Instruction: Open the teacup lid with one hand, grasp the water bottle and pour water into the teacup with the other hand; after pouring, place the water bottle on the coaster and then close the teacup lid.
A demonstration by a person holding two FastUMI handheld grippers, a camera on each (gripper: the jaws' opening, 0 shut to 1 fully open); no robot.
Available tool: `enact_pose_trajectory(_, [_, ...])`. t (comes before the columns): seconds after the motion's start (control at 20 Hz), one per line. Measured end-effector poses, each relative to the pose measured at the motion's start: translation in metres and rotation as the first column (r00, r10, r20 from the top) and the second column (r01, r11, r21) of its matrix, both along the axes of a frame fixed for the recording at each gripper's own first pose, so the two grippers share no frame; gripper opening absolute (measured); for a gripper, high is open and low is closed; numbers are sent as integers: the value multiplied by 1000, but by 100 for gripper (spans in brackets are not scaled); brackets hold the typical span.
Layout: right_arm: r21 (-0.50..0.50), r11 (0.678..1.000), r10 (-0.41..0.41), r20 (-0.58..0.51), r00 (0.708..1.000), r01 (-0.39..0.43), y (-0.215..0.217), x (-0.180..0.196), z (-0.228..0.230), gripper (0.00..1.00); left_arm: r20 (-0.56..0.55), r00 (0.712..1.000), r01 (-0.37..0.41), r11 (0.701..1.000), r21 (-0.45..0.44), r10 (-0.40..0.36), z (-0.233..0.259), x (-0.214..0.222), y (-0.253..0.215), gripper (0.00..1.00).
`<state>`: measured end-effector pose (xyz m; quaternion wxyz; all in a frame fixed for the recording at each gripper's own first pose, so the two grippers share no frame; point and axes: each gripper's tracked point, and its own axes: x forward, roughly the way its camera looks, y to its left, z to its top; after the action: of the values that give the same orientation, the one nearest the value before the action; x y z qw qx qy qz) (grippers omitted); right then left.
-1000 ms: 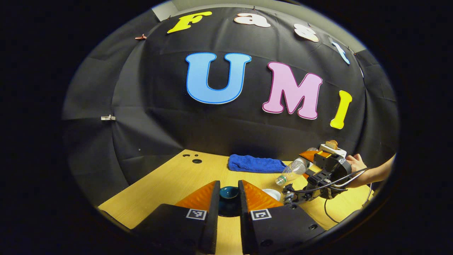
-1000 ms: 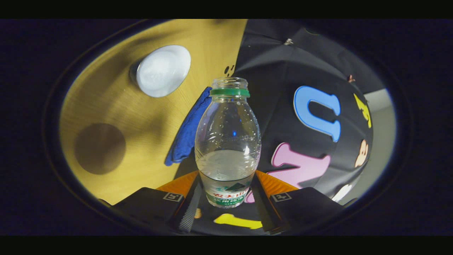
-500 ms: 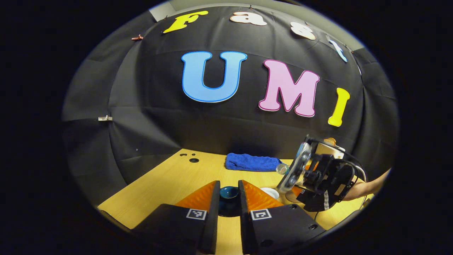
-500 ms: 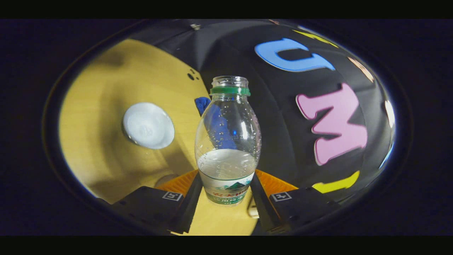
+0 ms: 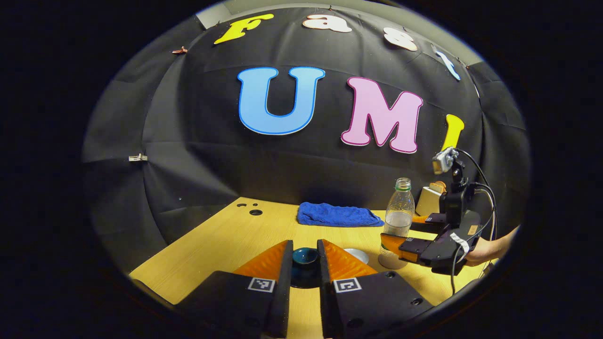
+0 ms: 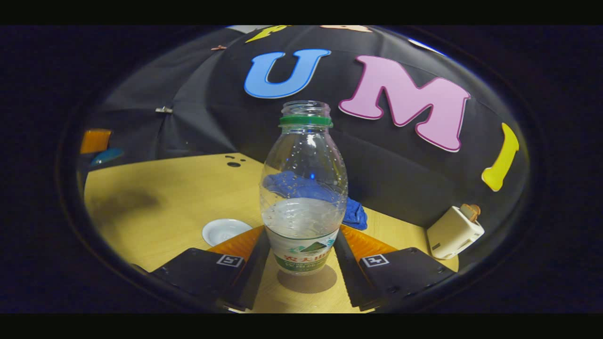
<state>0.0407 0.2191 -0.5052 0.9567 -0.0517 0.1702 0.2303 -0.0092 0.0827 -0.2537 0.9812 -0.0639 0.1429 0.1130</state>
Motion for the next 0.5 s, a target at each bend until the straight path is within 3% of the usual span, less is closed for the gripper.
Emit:
enact_pose_trajectory(0.15, [68,998,-4,-17,1000,5,-9,-4,7,75,-4,1000,6,1000,-1,-6,0,3,-4,27])
enact_pose_trajectory(0.25, [97,995,-2,-33,999,5,-8,-5,7,75,-7,1000,11,1000,4,-11,-1,4,-7,31])
enact_pose_trajectory(0.5, [115,992,-45,-83,996,55,-3,-2,1,76,-17,999,30,999,15,-30,-6,7,-15,31])
